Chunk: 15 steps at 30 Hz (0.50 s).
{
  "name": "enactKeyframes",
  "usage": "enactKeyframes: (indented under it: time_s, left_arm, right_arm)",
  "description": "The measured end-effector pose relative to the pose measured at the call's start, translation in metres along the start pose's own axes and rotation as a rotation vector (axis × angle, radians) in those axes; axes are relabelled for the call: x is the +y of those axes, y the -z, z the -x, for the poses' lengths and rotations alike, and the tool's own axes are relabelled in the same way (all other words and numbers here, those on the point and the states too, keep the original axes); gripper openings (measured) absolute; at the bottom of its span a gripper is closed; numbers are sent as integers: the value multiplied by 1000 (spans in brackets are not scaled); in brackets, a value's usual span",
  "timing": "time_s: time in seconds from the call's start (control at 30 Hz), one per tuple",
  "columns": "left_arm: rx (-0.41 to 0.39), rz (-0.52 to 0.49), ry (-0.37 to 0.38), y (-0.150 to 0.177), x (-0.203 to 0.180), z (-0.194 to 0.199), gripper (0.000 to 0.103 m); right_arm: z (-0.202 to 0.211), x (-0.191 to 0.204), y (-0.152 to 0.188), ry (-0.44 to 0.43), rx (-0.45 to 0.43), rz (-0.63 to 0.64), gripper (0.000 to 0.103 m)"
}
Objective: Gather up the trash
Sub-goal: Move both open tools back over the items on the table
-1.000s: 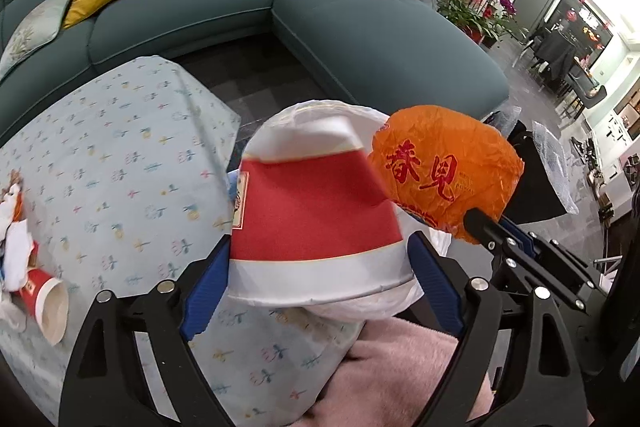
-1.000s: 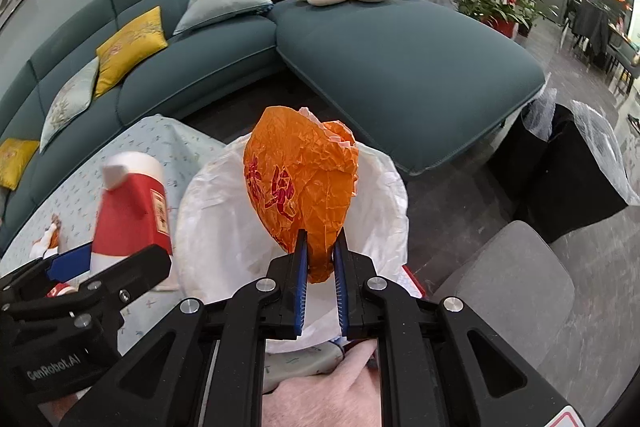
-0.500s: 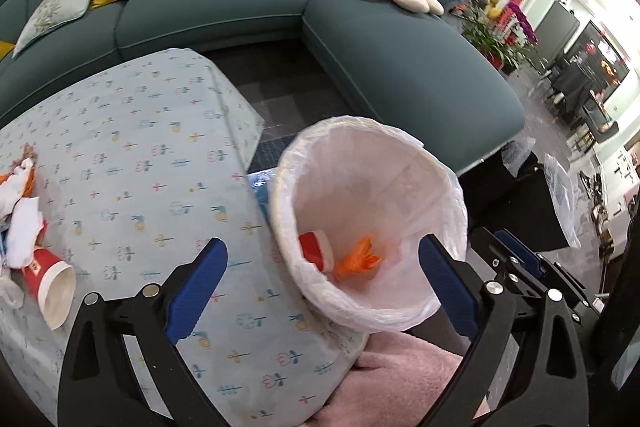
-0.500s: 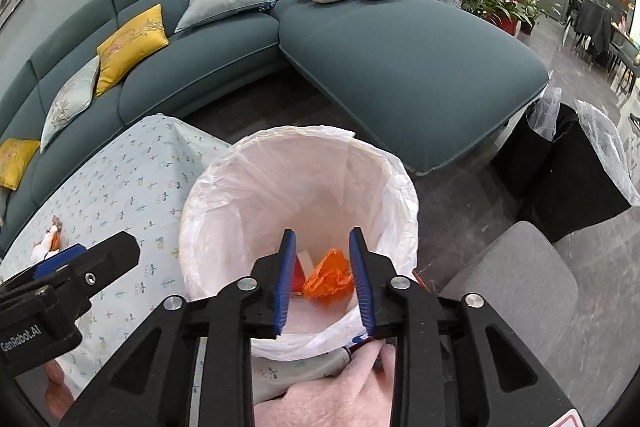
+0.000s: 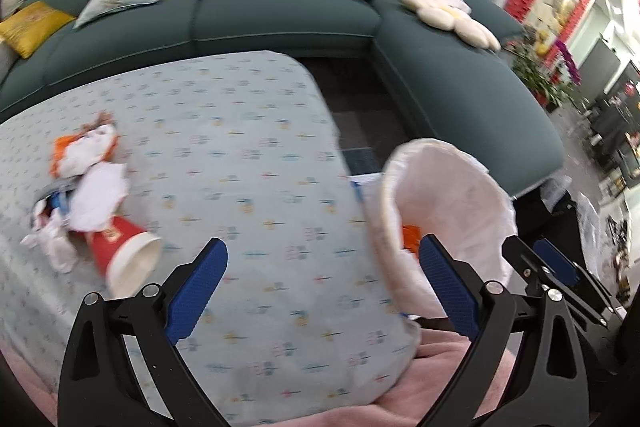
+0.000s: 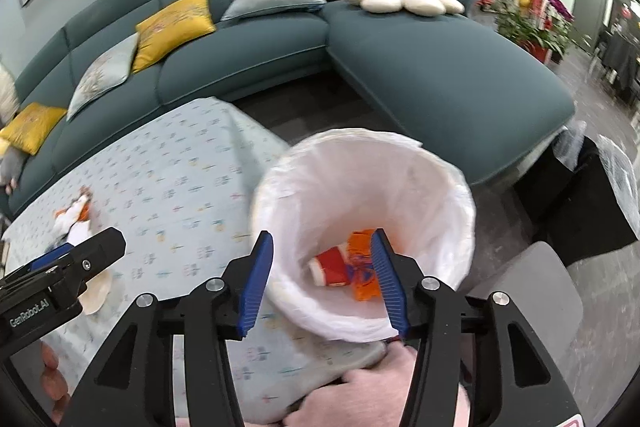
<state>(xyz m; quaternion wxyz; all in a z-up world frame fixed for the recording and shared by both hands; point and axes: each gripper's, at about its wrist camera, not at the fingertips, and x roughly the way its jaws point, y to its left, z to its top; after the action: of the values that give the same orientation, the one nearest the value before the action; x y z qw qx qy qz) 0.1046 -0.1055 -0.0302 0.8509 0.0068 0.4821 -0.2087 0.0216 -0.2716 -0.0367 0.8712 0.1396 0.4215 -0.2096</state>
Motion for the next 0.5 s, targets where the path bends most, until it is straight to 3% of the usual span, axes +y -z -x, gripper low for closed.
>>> enactKeyframes:
  time_s: [0.5]
  left_arm:
    - [-46,176,-146,21,119,42,92]
  right_arm:
    - [23,117,20,-108,1,221,55]
